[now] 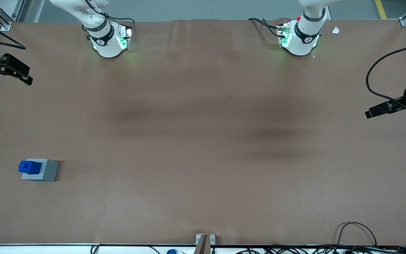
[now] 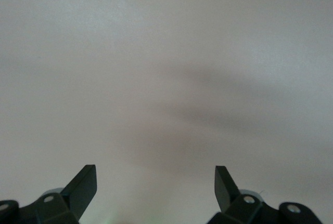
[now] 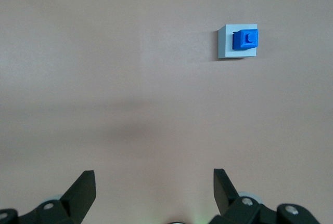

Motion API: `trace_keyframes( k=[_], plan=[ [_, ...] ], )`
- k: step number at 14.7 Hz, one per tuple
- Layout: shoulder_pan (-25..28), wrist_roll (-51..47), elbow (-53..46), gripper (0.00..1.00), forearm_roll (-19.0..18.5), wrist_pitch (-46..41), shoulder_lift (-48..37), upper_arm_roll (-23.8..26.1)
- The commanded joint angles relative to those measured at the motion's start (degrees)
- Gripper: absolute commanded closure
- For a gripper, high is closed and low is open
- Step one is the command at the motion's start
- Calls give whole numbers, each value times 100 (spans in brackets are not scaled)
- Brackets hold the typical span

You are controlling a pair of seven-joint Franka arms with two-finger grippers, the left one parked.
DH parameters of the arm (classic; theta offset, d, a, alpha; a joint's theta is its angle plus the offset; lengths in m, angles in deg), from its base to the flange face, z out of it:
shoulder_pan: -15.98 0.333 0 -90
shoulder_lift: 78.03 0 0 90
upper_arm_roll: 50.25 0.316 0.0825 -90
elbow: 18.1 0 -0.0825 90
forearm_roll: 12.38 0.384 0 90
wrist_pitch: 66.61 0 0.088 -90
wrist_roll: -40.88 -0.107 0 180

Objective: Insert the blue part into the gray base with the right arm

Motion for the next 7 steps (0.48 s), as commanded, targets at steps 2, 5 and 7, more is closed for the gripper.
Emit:
trace_keyframes(
  k=[2, 5, 7],
  plan=[
    [-52, -94, 634, 0, -87, 233, -375, -66],
    [-359, -41, 679, 0, -8, 304, -367, -31],
    [-456, -24, 679, 0, 1, 321, -358, 4]
  ],
)
